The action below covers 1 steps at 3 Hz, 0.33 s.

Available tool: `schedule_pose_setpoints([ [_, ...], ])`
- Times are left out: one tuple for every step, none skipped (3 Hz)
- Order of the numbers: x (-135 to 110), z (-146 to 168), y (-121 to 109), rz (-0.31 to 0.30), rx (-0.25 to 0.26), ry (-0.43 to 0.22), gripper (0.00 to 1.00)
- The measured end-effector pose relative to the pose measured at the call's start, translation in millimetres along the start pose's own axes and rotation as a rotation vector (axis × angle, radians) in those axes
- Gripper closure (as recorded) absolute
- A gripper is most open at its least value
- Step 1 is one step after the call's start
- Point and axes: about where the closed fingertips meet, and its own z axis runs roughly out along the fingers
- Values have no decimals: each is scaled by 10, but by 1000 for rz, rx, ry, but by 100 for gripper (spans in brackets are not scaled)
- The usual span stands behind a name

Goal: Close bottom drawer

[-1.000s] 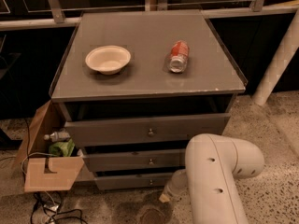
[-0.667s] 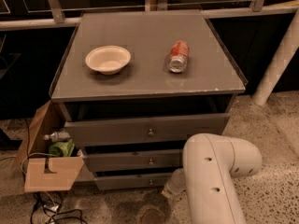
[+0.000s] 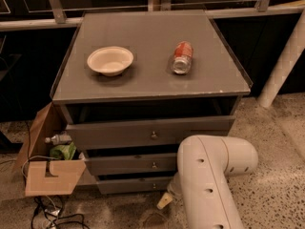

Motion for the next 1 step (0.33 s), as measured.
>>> schedule_pose_setpoints([
  [0,0,0,0,0,0,0],
])
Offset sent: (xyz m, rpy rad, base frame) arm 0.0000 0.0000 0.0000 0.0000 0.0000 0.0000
